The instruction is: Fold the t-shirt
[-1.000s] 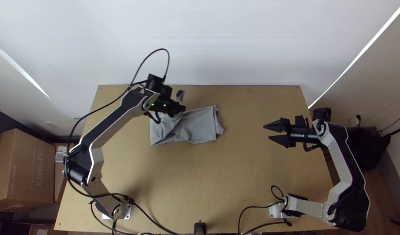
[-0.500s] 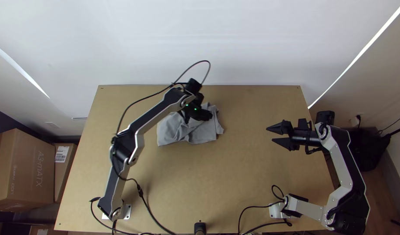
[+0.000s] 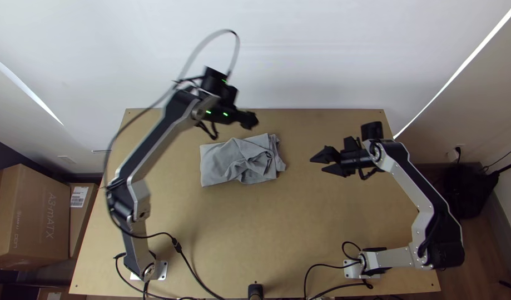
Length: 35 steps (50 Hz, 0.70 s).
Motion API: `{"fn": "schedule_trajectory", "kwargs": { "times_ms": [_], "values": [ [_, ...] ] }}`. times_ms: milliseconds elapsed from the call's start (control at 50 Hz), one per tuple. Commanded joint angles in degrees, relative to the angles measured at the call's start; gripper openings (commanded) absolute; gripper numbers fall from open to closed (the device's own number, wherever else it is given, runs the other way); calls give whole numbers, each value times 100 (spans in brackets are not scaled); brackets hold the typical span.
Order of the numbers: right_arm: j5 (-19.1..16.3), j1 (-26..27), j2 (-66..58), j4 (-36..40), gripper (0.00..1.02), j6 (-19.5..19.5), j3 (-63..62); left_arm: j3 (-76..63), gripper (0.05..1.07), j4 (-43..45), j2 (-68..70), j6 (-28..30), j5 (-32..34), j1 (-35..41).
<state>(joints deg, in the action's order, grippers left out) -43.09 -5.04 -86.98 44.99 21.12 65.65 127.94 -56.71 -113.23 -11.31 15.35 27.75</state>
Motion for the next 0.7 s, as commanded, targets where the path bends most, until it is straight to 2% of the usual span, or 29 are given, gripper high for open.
{"fn": "schedule_trajectory", "kwargs": {
  "times_ms": [0, 140, 280, 400, 680],
  "values": [
    [20, -463, -407, -61, 98, 322, 590, -226, 103, -95, 618, 41, -59, -437],
    [2, -1298, -821, -61, 99, 718, 1170, -639, 103, -183, 1242, 32, -94, -1078],
    [2, -1940, -1339, -43, 99, 929, 1644, -1025, 103, -209, 1822, -11, -94, -1527],
    [-24, -2317, -1743, -26, 98, 1192, 2057, -1421, 103, -297, 2279, -20, -120, -1843],
    [-33, -2713, -2657, -17, 98, 1245, 2910, -2256, 103, -376, 3272, -3, -261, -2423]
  ]
}}
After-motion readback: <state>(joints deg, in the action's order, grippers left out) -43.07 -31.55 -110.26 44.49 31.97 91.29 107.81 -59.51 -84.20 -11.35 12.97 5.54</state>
